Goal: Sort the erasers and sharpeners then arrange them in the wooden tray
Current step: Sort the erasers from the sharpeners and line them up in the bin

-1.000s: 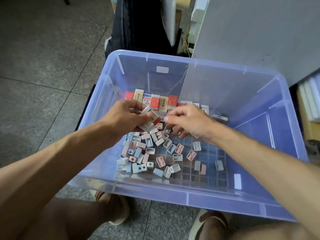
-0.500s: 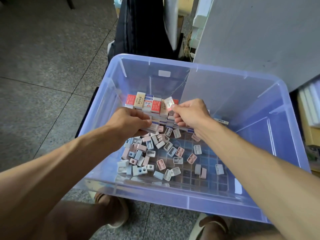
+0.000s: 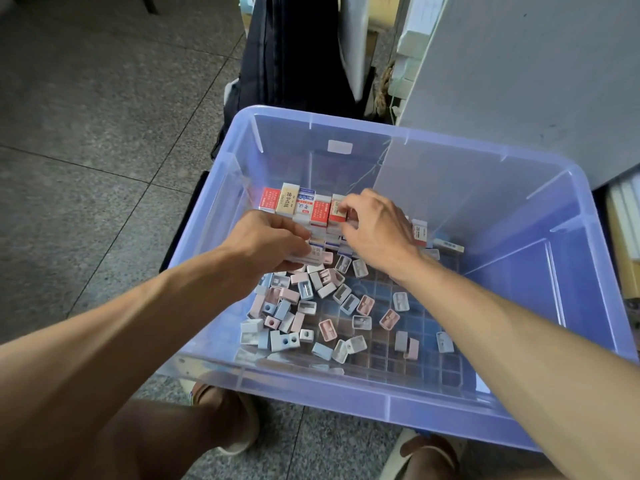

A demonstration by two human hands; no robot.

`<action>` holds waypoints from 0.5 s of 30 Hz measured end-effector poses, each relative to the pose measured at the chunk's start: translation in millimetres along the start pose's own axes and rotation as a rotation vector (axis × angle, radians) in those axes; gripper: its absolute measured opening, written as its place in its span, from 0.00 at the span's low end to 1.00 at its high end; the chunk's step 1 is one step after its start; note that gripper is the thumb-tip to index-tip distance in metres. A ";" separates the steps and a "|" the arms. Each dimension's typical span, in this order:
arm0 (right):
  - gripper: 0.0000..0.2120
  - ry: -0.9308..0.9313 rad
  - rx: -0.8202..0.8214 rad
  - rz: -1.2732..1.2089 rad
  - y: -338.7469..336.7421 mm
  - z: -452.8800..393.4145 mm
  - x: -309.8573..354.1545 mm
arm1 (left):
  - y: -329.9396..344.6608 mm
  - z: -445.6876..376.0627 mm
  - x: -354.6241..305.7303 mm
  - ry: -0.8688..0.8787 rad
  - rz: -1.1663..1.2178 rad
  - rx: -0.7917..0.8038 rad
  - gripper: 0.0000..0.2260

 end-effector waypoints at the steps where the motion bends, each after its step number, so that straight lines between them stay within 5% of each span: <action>1: 0.10 -0.008 -0.032 0.012 -2.1 -1.9 2.0 | -0.3 0.3 -0.8 0.006 -0.005 -0.005 0.09; 6: 0.06 0.008 -0.019 -0.015 -3.5 -6.1 0.0 | -1.9 -1.8 -6.4 0.048 0.001 -0.030 0.10; 8: 0.05 0.093 -0.017 -0.240 -10.6 2.0 -9.7 | 2.6 -2.0 -11.1 0.084 0.010 -0.005 0.09; 11: 0.07 0.259 0.218 -0.673 4.8 25.1 -17.6 | 8.2 -2.0 -20.4 0.153 0.050 0.022 0.08; 15: 0.05 0.306 0.327 -0.874 10.5 42.7 -12.5 | 19.0 1.1 -27.7 0.203 0.114 0.084 0.09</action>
Point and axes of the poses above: each hand's wrist, its own z-axis away from the middle knuckle, its own y-axis out of the palm, x = y × z, the point moved 10 cm from there along -z, towards the middle knuckle, and after that the axes turned 3 degrees about x, right-handed, at the moved point
